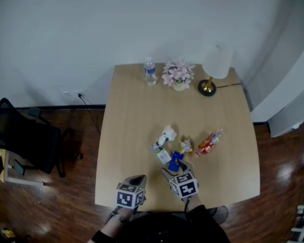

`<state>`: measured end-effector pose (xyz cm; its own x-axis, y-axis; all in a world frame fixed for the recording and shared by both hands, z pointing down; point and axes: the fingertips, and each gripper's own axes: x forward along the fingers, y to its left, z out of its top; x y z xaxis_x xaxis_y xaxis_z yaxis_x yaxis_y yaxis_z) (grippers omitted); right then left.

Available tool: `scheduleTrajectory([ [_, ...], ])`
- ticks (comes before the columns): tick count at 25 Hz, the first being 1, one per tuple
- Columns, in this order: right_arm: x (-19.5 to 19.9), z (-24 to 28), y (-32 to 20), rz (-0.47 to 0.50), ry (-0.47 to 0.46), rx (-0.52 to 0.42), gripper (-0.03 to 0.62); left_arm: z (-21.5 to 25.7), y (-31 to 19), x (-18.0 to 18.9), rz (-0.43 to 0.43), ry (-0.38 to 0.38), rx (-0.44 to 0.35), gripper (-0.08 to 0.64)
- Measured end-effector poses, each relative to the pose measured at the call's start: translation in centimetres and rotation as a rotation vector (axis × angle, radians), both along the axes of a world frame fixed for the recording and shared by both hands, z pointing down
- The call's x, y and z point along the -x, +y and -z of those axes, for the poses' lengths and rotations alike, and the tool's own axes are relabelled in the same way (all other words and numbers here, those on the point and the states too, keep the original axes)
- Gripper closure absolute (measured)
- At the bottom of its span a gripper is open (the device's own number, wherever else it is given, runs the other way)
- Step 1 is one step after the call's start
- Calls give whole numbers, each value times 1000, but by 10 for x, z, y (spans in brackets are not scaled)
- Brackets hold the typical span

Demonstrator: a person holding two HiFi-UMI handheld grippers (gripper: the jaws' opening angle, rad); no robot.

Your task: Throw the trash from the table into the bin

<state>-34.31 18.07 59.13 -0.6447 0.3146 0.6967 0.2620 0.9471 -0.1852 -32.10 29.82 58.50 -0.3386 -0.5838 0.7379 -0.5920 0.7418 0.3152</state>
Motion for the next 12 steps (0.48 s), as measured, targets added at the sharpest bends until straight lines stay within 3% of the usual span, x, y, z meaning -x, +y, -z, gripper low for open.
scheduleTrajectory([
  [7,37,-44,11,124,44,-94,250,-3,7,13,82,9,56,557],
  [12,43,-69,23,189,107,-115,250,-8,14,12,130,31,76,557],
])
